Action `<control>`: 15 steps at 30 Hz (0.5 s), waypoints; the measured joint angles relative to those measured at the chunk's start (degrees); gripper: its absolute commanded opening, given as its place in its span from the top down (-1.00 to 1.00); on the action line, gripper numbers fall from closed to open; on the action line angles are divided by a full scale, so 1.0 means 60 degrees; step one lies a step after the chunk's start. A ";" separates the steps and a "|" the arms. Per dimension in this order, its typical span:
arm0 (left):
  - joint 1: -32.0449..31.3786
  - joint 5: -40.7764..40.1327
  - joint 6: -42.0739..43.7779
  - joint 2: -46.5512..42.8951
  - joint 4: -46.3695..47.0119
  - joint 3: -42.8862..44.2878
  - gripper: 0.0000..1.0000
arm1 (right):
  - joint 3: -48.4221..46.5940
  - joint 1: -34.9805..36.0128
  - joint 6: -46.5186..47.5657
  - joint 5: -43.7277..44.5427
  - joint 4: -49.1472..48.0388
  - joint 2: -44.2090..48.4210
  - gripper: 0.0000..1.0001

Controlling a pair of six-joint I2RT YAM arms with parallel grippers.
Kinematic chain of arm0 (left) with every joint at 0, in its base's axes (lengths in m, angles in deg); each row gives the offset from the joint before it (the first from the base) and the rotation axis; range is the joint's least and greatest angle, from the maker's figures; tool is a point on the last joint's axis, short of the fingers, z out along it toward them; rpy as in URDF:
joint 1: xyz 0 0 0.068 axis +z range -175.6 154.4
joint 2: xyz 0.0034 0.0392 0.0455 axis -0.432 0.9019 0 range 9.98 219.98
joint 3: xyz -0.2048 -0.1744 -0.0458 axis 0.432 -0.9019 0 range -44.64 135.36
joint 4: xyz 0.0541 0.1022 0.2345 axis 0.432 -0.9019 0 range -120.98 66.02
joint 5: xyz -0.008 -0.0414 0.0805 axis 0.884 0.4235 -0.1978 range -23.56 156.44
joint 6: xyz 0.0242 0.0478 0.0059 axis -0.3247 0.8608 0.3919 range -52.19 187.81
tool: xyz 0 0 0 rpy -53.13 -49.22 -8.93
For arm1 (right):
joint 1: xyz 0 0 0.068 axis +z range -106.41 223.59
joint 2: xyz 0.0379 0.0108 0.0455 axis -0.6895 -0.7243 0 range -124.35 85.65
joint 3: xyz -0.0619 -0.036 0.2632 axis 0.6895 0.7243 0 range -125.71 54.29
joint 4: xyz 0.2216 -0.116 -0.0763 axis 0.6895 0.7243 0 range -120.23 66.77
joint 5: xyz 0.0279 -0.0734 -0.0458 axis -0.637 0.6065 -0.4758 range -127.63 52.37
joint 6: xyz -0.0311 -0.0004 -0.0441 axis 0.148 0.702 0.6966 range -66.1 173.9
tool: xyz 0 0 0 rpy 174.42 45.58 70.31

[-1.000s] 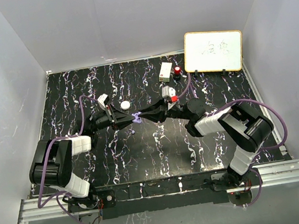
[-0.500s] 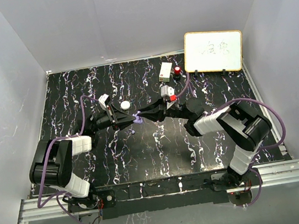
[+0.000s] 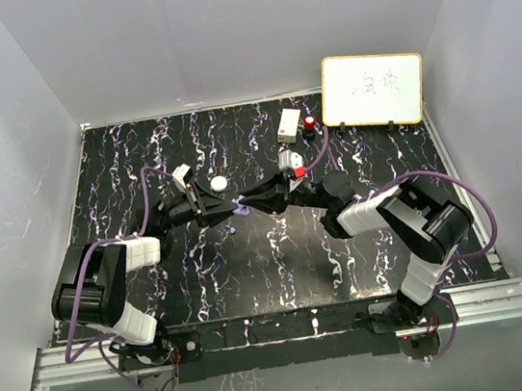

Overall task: Insert the wireless bluetooth earbuds into the charging case
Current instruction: Place the earbud in the charging case.

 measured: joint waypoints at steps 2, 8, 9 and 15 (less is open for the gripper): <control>-0.0004 -0.0018 -0.0007 0.0000 0.0000 0.0000 1.00 | 0.0000 0.0011 0.0022 0.0000 -0.0004 -0.0040 1.00; -0.0004 -0.0025 -0.0011 0.0004 0.0000 0.0000 1.00 | 0.0000 0.0036 0.0058 0.0000 0.0047 -0.0226 1.00; -0.0004 -0.0025 -0.0011 0.0004 0.0000 0.0000 1.00 | 0.0000 0.0036 0.0066 0.0000 0.0058 -0.0237 1.00; -0.0004 -0.0025 -0.0011 0.0004 0.0000 0.0000 1.00 | 0.0000 0.0036 0.0124 0.0004 0.0062 -0.0248 1.00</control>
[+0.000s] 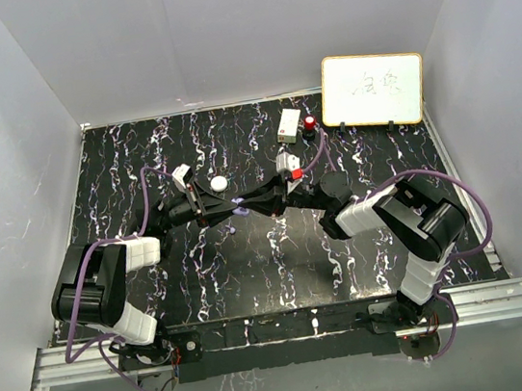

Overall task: Insert the wireless bluetooth earbuds into the charging case
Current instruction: Place the earbud in the charging case.

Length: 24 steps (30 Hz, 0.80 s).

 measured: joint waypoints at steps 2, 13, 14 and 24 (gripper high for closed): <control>0.0000 -0.0004 -0.0004 0.0000 0.0000 0.0000 1.00 | 0.0000 0.0000 0.0007 0.0000 0.0000 0.0000 1.00; 0.0000 -0.0062 -0.0004 0.0000 -0.0047 0.0000 1.00 | 0.0000 0.0000 0.0033 0.0004 0.0000 0.0000 1.00; 0.0000 -0.0066 -0.0004 0.0000 -0.0062 0.0000 1.00 | 0.0000 0.0000 0.0033 0.0000 -0.0011 -0.0022 1.00; 0.0000 -0.0076 -0.0098 0.0084 -0.0131 0.0000 1.00 | 0.0000 0.0000 0.0036 0.0007 -0.0004 -0.0328 1.00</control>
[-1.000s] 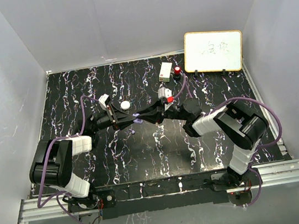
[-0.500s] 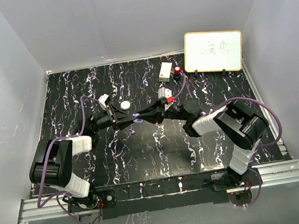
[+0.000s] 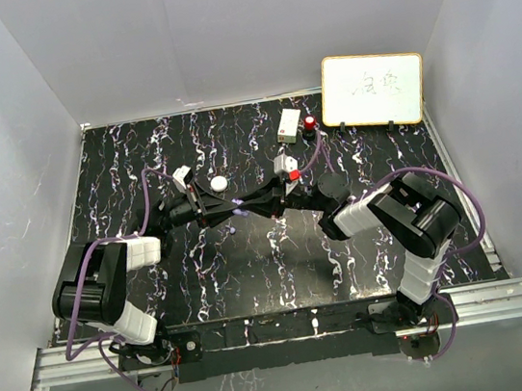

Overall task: Insert the wireless bluetooth earbuds into the charging case
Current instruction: Place the earbud in the charging case.

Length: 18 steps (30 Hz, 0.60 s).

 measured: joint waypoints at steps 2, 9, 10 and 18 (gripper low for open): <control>0.0000 0.0004 -0.0036 0.0029 0.0007 0.0000 1.00 | 0.0000 0.0000 -0.0004 0.0000 0.0000 -0.0011 1.00; 0.0000 0.0000 -0.0113 0.0036 0.0066 0.0000 1.00 | 0.0000 0.0000 -0.0004 0.0000 0.0000 -0.0011 1.00; 0.0000 0.0000 -0.0113 0.0040 0.0066 0.0000 1.00 | 0.0000 0.0000 0.0000 -0.0004 -0.0004 -0.0011 1.00; 0.0000 -0.0004 -0.0255 0.0066 0.0211 0.0000 1.00 | 0.0000 0.0000 -0.0007 0.0000 -0.0102 -0.0033 1.00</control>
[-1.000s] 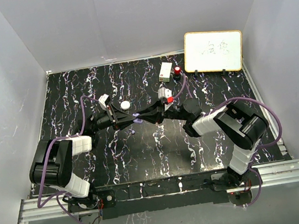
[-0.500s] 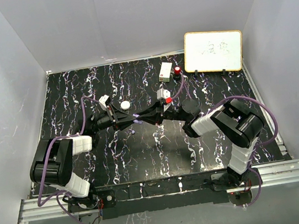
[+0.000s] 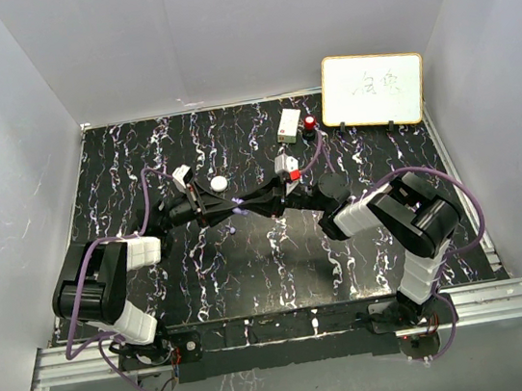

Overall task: Insert the wireless bluetooth earbuds into the charging case
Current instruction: Place the earbud in the charging case.

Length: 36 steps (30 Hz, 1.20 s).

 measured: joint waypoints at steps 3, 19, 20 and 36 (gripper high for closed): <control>0.0000 -0.0007 -0.0117 0.0007 0.0175 0.0000 1.00 | 0.0000 0.0000 -0.0004 0.0000 -0.0069 -0.0015 1.00; 0.0000 -0.0004 -0.0328 0.0127 0.0390 0.0000 1.00 | 0.0000 0.0000 -0.0080 0.0004 -0.0266 -0.0120 1.00; 0.0000 -0.0004 -0.0342 0.0135 0.0412 0.0000 1.00 | -0.0004 0.0000 -0.0080 0.0004 -0.0270 -0.0120 1.00; 0.0000 -0.0044 -0.0433 0.0153 0.0495 0.0000 1.00 | 0.0000 0.0000 0.0404 0.0004 -0.0291 -0.0117 1.00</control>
